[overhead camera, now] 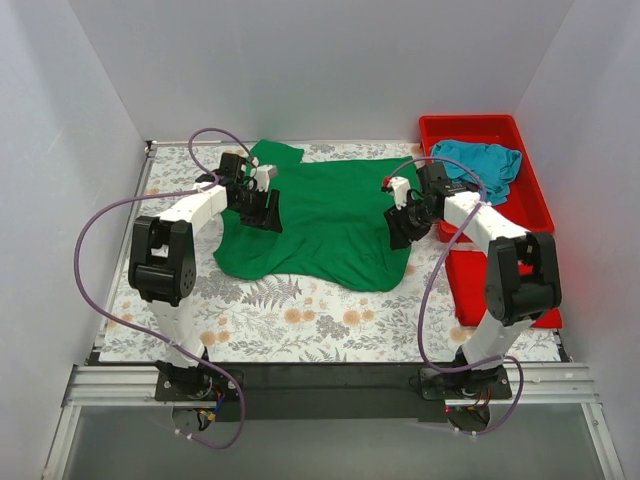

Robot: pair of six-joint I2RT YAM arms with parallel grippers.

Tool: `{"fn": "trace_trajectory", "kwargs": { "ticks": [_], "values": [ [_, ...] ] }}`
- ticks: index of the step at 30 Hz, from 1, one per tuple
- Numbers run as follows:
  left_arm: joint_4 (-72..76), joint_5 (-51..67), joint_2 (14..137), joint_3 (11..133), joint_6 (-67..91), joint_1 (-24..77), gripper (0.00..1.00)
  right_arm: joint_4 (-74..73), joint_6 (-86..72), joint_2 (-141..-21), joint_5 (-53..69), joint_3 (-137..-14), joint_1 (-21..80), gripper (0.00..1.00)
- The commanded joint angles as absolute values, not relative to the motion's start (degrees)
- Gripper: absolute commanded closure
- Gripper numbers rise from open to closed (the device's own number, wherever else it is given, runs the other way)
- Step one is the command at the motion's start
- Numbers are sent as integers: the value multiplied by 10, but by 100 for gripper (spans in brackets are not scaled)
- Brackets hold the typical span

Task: Fold and stack the t-shirts
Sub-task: Flatten the tshirt out

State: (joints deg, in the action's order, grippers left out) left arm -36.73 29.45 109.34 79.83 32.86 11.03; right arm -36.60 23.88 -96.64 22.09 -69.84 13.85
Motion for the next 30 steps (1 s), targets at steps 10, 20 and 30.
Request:
{"fn": "trace_trajectory", "kwargs": {
  "ticks": [10, 20, 30],
  "values": [
    [-355, 278, 1095, 835, 329, 131, 49, -327, 230, -1023, 149, -720, 116, 36],
    [-355, 274, 1115, 852, 328, 138, 49, -325, 228, -1072, 189, -721, 100, 44],
    [-358, 263, 1152, 869, 332, 149, 51, -331, 231, -1065, 203, -715, 92, 85]
  ]
}}
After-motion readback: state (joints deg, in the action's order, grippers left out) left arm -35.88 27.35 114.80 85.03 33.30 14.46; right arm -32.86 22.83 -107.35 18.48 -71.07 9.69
